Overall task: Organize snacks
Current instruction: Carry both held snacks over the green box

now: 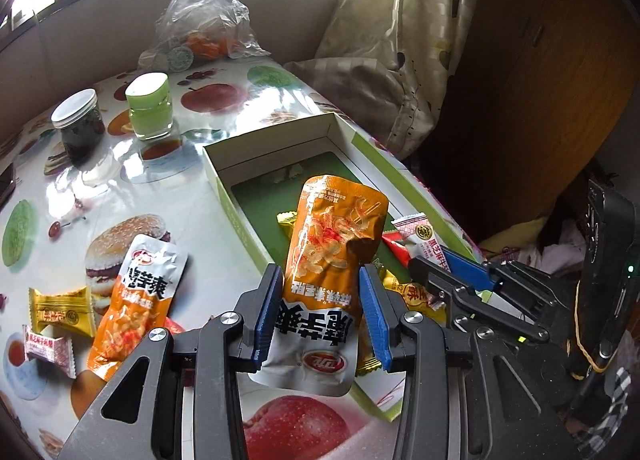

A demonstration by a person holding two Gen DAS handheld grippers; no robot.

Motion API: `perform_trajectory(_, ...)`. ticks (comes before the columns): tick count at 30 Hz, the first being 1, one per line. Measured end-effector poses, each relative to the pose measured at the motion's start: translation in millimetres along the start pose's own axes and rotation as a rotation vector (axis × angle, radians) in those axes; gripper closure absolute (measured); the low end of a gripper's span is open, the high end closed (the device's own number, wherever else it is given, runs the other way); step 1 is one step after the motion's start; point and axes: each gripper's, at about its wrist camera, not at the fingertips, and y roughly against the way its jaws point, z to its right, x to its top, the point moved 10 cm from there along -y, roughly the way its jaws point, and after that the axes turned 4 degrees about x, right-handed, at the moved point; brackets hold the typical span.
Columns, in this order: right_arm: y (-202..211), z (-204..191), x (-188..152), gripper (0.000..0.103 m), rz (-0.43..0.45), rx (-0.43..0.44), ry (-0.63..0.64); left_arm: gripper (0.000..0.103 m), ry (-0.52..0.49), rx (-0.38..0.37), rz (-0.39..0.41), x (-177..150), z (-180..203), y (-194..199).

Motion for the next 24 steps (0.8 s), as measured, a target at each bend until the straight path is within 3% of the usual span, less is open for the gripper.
perform_trajectory(15, -4, 11, -6, 0.083, -0.017, 0.002, -0.034, 0.06, 0.002, -0.009, -0.043, -5, 13, -18)
perform_trajectory(24, -3, 10, -8, 0.077, -0.019, 0.009, -0.038, 0.059, 0.012, -0.011, -0.049, -5, 13, -19)
